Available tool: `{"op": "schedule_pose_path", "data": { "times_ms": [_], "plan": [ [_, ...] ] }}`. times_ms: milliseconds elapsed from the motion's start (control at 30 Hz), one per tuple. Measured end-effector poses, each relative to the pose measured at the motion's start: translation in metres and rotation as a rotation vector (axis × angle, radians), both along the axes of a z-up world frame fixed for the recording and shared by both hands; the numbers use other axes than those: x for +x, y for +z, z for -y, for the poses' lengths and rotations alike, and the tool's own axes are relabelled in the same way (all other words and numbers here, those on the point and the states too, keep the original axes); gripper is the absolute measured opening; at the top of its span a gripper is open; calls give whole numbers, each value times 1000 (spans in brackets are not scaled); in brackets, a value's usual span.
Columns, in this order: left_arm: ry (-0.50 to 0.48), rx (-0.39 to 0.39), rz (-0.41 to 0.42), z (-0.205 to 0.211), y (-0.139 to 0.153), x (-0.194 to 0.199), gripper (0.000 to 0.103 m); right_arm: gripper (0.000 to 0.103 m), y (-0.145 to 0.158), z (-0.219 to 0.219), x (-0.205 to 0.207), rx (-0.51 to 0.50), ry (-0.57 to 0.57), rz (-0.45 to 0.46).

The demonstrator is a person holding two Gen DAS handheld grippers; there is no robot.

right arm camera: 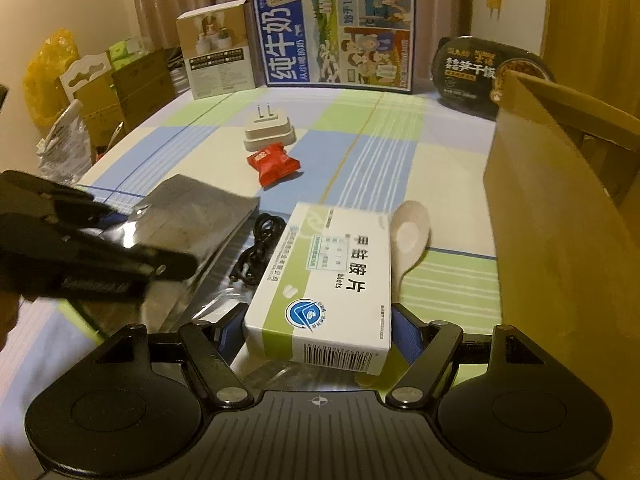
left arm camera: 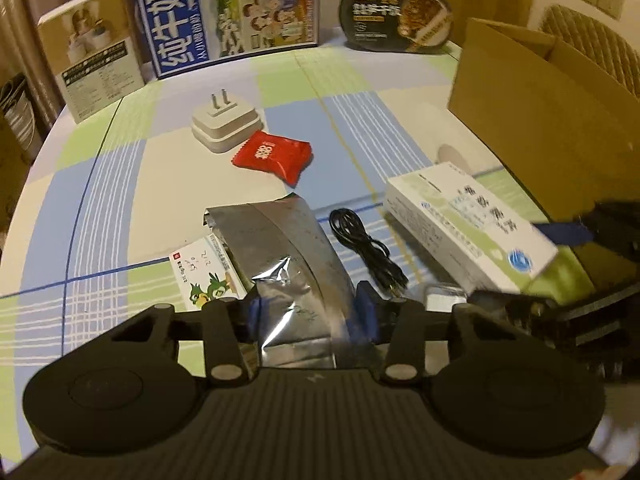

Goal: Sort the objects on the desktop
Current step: 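Grasp the silver foil bag with the left tool while the right tool lifts the white box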

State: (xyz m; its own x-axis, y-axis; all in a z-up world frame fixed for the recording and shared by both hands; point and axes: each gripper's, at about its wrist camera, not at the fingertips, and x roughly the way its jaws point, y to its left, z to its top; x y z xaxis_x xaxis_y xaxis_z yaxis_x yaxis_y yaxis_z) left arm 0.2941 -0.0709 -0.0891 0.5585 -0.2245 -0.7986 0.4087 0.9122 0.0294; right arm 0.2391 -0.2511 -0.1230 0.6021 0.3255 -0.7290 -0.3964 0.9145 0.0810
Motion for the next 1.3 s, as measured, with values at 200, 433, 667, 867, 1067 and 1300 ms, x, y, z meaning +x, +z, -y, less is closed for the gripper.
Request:
{"op": "schedule_pose_path", "data": {
  "times_ms": [200, 433, 667, 867, 1067, 1300],
  "plan": [
    [-106, 70, -4, 5, 2, -35, 31, 70, 7, 4, -23, -3, -7, 8],
    [-175, 105, -23, -1, 6, -79, 31, 70, 10, 12, -76, -10, -40, -12],
    [-204, 89, -61, -10, 8, -122, 34, 70, 1, 22, -119, -51, -43, -73],
    [-177, 33, -85, -18, 10, -126, 55, 89, 2, 25, -115, -25, -56, -41],
    [-112, -3, -118, -19, 6, -113, 70, 90, -6, 34, -97, 45, -116, -93],
    [-93, 93, -140, 0, -8, -101, 72, 89, -12, 31, -87, 45, -128, -101]
  ]
}}
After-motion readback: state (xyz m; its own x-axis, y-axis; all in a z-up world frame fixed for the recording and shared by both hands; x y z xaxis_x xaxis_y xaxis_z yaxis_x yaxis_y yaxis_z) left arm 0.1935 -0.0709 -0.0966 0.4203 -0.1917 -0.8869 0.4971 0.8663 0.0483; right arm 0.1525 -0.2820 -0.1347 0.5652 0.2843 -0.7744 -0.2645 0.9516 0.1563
